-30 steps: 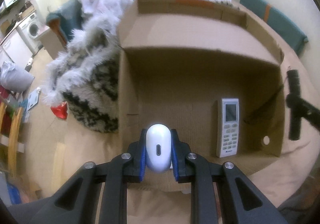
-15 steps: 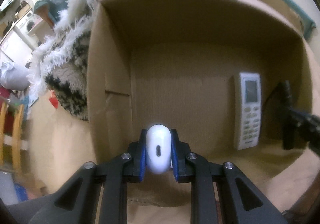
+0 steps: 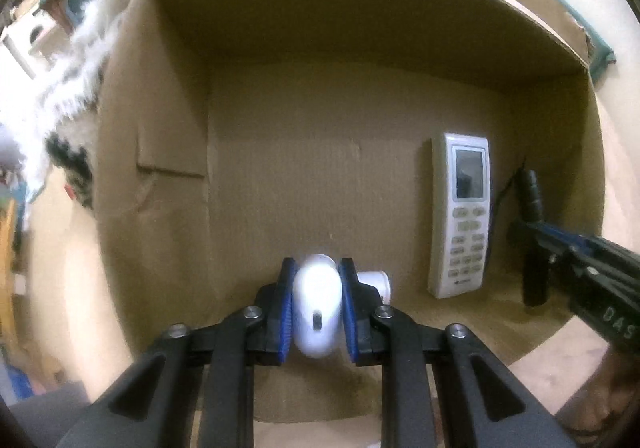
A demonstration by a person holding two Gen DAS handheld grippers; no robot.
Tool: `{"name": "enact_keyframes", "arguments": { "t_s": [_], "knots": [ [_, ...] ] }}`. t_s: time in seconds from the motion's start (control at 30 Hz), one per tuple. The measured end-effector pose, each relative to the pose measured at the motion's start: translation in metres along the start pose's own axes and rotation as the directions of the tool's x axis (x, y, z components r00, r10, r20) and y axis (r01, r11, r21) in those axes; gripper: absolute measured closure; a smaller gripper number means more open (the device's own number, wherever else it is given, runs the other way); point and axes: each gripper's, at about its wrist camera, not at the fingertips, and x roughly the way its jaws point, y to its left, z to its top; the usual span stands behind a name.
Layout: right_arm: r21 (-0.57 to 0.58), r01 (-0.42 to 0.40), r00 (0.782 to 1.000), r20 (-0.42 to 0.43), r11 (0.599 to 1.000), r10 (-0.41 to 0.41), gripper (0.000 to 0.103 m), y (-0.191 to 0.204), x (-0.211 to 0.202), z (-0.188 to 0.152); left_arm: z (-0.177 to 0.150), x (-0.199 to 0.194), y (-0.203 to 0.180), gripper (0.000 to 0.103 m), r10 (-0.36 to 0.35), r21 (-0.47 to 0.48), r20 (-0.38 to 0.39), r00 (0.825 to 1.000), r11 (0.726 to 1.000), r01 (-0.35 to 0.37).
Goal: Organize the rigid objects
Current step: 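Lower the mouse and flashlight into the box and open both tools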
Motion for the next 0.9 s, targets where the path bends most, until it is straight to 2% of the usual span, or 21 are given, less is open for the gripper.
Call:
{"name": "enact_keyframes", "arguments": {
  "t_s": [0.13, 0.47, 0.57, 0.6, 0.63, 0.7, 0.73, 0.8, 0.9],
  "knots": [
    [-0.004, 0.003, 1.0, -0.016, 1.0, -0.003, 0.083, 0.001, 0.005, 0.001, 0.0, -0.001, 0.001, 0.084, 0.068, 0.015, 0.022, 0.997, 0.998, -0.068],
    [0.019, -0.023, 0.999, -0.036, 1.0, 0.024, 0.083, 0.0, 0.013, 0.0, 0.005, 0.001, 0.02, 0.084, 0.083, 0.005, 0.022, 0.996, 0.997, -0.083],
    [0.036, -0.037, 0.999, -0.035, 0.999, 0.038, 0.081, -0.002, 0.012, 0.0, 0.004, -0.01, 0.003, 0.081, 0.106, 0.028, 0.044, 0.993, 0.994, -0.107],
    [0.042, -0.048, 0.998, -0.032, 0.998, 0.05, 0.078, -0.002, 0.011, 0.0, 0.006, -0.016, -0.004, 0.072, 0.104, 0.038, 0.046, 0.994, 0.994, -0.105],
    [0.046, -0.058, 0.998, -0.028, 0.997, 0.059, 0.076, -0.002, 0.011, 0.001, 0.006, -0.017, -0.006, 0.055, 0.102, 0.041, 0.047, 0.994, 0.994, -0.104],
    [0.04, -0.074, 0.997, -0.016, 0.996, 0.075, 0.062, -0.001, 0.007, 0.001, 0.006, -0.021, -0.008, 0.035, 0.107, 0.039, 0.06, 0.992, 0.993, -0.109],
    [0.031, -0.085, 0.996, -0.007, 0.996, 0.086, 0.055, 0.002, 0.006, 0.002, 0.005, -0.025, -0.011, 0.034, 0.11, 0.039, 0.075, 0.991, 0.993, -0.113],
    [0.005, -0.117, 0.993, 0.008, 0.993, 0.117, 0.035, 0.009, 0.003, 0.002, 0.006, -0.029, -0.013, 0.034, 0.116, 0.044, 0.086, 0.99, 0.992, -0.12],
    [-0.042, -0.123, 0.991, 0.044, 0.992, 0.125, 0.024, 0.022, -0.003, 0.002, 0.005, -0.032, -0.016, 0.034, 0.124, 0.046, 0.087, 0.988, 0.991, -0.129]
  ]
}}
